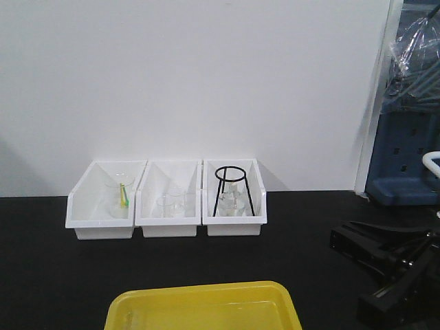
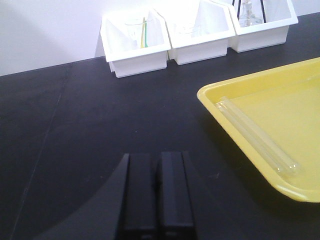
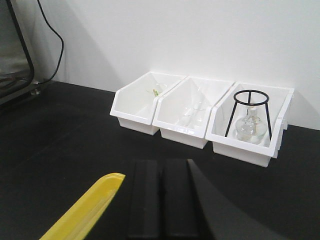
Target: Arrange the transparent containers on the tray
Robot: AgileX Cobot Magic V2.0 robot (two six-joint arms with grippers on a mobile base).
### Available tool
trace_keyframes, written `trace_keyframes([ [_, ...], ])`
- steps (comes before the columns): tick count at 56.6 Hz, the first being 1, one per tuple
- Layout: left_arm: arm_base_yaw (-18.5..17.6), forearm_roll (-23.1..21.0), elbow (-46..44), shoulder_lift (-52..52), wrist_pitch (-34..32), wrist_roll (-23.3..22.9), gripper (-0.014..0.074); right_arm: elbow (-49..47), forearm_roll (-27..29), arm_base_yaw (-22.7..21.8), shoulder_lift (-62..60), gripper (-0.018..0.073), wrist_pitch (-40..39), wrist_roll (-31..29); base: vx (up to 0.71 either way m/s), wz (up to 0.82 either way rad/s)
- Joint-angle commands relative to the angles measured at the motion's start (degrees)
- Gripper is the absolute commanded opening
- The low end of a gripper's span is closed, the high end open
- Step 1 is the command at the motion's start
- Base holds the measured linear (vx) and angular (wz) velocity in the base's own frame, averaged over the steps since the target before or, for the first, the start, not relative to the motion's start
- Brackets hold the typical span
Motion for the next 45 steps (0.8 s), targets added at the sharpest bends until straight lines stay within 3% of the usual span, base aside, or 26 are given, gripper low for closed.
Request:
trace_keyframes([
  [1, 0.08, 0.01, 1.72, -1.29, -4.87, -0.56, -0.0006, -1.58, 9.86, -0.32, -0.63, -0.0013, 2.46, -7.52, 0.0, 0.0],
  [7, 0.08, 0.01, 1.72, -1.29, -4.87, -0.56, -0.0006, -1.58, 33.29, -0.32, -0.63, -0.0013, 6.02, -28.39, 0.0, 0.0],
  [16, 0.08, 0.01, 1.72, -1.29, -4.87, -0.56, -0.0006, -1.58, 73.36, -0.32, -2.26, -0.0013, 18.61, -68.1, 0.0, 0.0],
  [22, 0.08, 0.01, 1.72, -1.29, -4.87, -0.56, -0.0006, -1.42, 89.2, -0.32, -6.51, -0.0013, 30.37, -88.46, 0.0, 0.0],
  [28, 0.08, 0.01, 1.72, -1.29, -4.87, -0.56, -0.0006, 2.53, 92.09, -0.32, -14.27, -0.0013, 34.04, -98.48, 0.0, 0.0],
  [35, 0.08, 0.01, 1.72, -1.29, -4.87, -0.56, -0.0006, 11.64, 91.79, -2.34, -26.95, -0.0013, 32.25, -96.96, 0.0, 0.0],
  [45, 0.08, 0.01, 1.72, -1.29, -4.87, -0.56, -0.0006, 28.15, 92.37, -10.73, -43.92, -0.0013, 28.25, -94.83, 0.0, 0.0],
])
